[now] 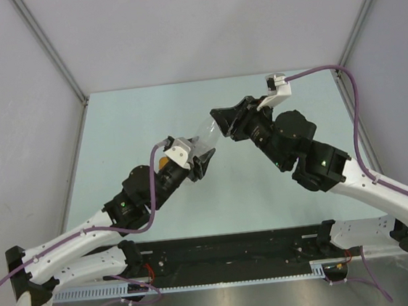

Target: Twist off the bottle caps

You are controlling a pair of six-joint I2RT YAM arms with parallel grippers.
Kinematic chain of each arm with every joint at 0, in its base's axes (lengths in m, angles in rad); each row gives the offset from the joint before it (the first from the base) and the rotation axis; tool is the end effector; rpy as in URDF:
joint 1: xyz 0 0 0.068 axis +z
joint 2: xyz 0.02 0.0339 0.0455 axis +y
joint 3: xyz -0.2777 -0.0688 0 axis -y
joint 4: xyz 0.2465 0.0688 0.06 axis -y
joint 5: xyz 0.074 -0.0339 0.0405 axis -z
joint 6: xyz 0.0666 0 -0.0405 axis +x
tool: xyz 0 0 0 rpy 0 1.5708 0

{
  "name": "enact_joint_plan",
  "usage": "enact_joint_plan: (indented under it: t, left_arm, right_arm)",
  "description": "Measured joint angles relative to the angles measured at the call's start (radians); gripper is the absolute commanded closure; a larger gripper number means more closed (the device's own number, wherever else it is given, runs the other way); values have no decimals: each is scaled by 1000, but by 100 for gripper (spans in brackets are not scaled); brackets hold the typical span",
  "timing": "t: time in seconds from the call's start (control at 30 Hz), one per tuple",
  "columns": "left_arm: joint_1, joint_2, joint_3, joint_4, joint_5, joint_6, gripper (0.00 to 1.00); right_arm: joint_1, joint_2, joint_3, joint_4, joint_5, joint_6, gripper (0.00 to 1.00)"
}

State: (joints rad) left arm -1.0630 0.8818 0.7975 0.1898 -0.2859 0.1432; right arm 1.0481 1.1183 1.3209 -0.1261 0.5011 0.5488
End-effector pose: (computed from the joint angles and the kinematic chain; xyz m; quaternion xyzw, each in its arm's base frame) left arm 0.1289 -0.1929 0.3814 0.2883 0.6053 -0.2412 0.7017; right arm 0.1575 0.2093 0.4817 0.0136 0.6829 0.3915 0.6166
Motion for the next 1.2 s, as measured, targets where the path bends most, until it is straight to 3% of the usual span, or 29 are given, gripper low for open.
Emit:
enact_joint_plan:
  t: [0.23, 0.43, 0.87, 1.2]
  left_arm:
    - [2, -15, 0, -20, 22, -4, 100]
    - [27, -56, 10, -52, 153, -57, 100]
    - [230, -6, 150, -70, 806, -327, 100]
    - [247, 115, 226, 34, 1302, -509, 100]
  right_arm:
    - [-2, -2, 0, 1, -35, -31, 100]
    - [-60, -35, 3, 3, -236, -77, 100]
    - [-251, -129, -25, 141, -845, -138, 100]
    - [-303, -137, -35, 313, -1305, -135, 100]
